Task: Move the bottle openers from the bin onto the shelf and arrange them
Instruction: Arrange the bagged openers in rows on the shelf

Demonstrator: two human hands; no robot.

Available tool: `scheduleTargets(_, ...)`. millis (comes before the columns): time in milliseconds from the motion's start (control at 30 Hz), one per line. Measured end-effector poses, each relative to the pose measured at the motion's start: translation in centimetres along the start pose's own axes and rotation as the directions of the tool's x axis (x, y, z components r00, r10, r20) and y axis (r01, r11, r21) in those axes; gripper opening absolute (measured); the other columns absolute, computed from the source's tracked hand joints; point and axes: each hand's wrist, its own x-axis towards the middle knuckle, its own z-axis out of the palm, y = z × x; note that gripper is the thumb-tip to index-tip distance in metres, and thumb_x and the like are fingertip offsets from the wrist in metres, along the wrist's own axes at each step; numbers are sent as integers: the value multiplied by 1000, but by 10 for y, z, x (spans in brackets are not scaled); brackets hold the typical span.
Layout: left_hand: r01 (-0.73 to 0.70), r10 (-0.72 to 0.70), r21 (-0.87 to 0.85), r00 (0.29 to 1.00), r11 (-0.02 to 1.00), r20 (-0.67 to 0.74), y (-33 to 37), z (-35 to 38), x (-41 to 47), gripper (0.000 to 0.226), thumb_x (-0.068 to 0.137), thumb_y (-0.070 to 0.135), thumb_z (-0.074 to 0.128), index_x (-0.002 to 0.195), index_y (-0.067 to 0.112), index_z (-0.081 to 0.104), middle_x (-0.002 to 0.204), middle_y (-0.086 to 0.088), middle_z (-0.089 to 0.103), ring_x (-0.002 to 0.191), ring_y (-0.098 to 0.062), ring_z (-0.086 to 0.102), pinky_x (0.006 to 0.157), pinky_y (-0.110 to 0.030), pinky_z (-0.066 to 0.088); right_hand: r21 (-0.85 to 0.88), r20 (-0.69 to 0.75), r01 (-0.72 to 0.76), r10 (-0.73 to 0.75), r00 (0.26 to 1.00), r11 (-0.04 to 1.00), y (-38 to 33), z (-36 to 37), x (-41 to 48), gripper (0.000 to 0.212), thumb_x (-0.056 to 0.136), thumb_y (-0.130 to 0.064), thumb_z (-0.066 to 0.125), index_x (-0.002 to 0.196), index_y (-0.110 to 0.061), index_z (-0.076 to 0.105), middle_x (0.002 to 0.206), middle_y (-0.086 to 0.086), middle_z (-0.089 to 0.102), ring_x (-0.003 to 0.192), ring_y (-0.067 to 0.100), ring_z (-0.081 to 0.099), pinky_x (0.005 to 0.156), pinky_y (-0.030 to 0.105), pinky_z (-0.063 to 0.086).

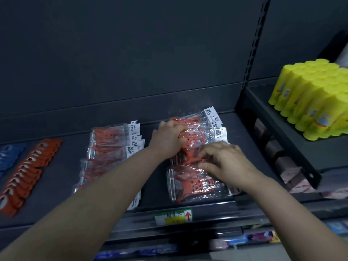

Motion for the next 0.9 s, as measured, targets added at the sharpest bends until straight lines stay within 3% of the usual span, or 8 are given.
scheduleTargets(133, 2, -2, -7, 1000, 1000, 30, 1, 3, -2, 25, 93, 37, 53, 116, 30, 63, 133, 2, 50, 124, -21, 37, 99, -44, 36, -30, -161, -106, 100, 982, 994, -2, 1, 11, 36, 93, -48, 48, 125, -33, 56, 133, -12, 53, 130, 12, 39, 104, 37, 28)
scheduleTargets(267, 14, -14, 11, 1000, 1000, 12, -2, 4, 2, 42, 97, 36, 46, 138, 29, 46, 149, 4, 37, 135, -22, 30, 106, -49, 34, -88, -57, -113, 109, 992, 990, -2, 8, 20, 51, 95, -54, 39, 140, -31, 41, 152, -10, 34, 144, 12, 20, 115, 43, 19)
scheduleTargets(333, 1, -2, 4, 995, 1000, 101, -2, 5, 4, 42, 99, 37, 43, 141, 28, 44, 153, 5, 33, 138, -24, 28, 108, -50, 32, -110, -18, -120, 118, 993, 987, -2, 11, 21, 50, 96, -55, 37, 139, -31, 42, 148, -9, 39, 141, 13, 28, 114, 44, 21)
scheduleTargets(400, 18, -16, -28, 996, 999, 84, -2, 6, 6, 47, 99, 37, 42, 145, 26, 39, 155, 4, 29, 141, -23, 26, 111, -50, 30, -108, -26, -139, 137, 990, 984, -3, 11, 21, 49, 96, -54, 36, 138, -30, 43, 144, -7, 45, 135, 15, 36, 111, 43, 25)
scheduleTargets(533, 39, -39, 6, 999, 999, 14, 2, 3, 20, 61, 99, 41, 39, 153, 19, 18, 161, -3, 15, 148, -22, 11, 117, -52, 18, -126, -61, -178, 172, 983, 976, 0, 8, 27, 53, 98, -51, 34, 146, -29, 31, 157, -4, 25, 146, 17, 14, 116, 45, 15)
scheduleTargets(700, 49, -57, 52, 988, 997, 145, 19, 7, 49, 70, 100, 50, 32, 154, 13, 10, 162, -2, 12, 149, -21, 3, 118, -55, 6, -144, -9, -300, 302, 953, 943, 10, 5, 41, 64, 98, -55, 28, 151, -22, 15, 161, 1, 8, 148, 24, -3, 118, 51, 6)
scheduleTargets(800, 58, -63, 39, 986, 998, 156, 30, 14, 65, 67, 99, 50, 32, 153, 16, 13, 161, 0, 16, 149, -20, 4, 117, -56, 4, -149, 5, -268, 271, 962, 952, 14, 9, 42, 66, 98, -55, 28, 152, -23, 10, 161, -1, 3, 148, 19, -5, 119, 50, 4)
scheduleTargets(900, -19, 12, 36, 981, 999, 192, 37, 19, 71, 49, 100, 46, 31, 145, 27, 35, 156, 6, 28, 146, -19, 14, 115, -58, 7, -155, 15, -246, 251, 968, 957, 19, 15, 41, 64, 99, -53, 27, 153, -24, 10, 161, 0, 4, 148, 18, -4, 119, 49, 2)
